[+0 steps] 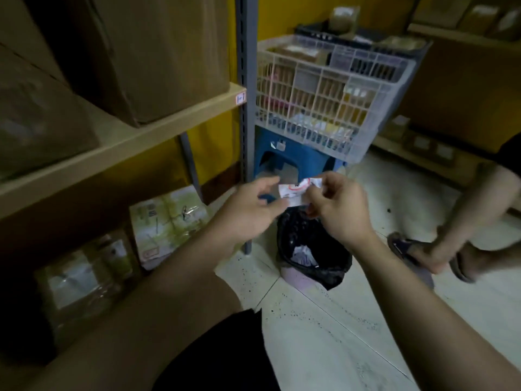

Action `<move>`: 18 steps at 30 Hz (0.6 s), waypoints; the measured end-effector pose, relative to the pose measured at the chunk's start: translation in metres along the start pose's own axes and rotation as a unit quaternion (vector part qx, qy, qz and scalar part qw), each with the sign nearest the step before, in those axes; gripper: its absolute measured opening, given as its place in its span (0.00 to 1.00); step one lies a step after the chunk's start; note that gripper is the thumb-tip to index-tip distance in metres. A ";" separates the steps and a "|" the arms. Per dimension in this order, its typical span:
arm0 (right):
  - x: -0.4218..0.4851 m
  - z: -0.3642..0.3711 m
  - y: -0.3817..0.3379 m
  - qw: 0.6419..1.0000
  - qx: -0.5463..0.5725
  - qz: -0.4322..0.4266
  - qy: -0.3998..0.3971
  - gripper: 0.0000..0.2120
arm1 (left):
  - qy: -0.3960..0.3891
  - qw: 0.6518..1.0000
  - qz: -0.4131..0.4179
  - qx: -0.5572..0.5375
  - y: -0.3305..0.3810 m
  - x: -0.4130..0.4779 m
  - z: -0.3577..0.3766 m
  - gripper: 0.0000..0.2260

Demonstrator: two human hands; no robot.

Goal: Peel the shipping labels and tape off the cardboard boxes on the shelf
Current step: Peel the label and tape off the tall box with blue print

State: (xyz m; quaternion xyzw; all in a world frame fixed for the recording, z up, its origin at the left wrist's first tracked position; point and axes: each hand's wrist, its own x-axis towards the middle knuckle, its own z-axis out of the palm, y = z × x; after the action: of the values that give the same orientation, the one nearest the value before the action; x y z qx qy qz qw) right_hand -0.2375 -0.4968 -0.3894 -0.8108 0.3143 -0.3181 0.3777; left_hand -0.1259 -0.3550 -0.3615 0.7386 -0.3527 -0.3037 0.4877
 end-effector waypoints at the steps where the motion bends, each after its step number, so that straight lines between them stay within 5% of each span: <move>1: 0.005 0.001 0.019 0.999 -0.039 0.022 0.014 0.06 | -0.025 0.999 -0.015 0.018 -0.005 0.005 0.002 0.22; 8: 0.027 0.022 0.127 0.958 -0.202 0.205 0.017 0.11 | -0.084 0.960 0.022 0.265 -0.025 0.035 -0.007 0.19; 12: 0.034 0.036 0.159 0.904 -0.233 0.345 -0.094 0.29 | -0.104 0.926 0.019 0.362 -0.035 0.052 -0.004 0.18; 18: 0.047 0.049 0.102 0.930 -0.299 0.137 -0.162 0.30 | -0.074 0.894 0.031 0.440 -0.044 0.056 -0.017 0.26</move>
State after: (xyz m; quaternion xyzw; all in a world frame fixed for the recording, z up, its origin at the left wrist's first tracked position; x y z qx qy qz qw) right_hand -0.2003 -0.5644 -0.4845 -0.8758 0.4372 -0.0186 0.2037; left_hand -0.0713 -0.3802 -0.4025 0.8421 -0.5076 -0.1559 0.0944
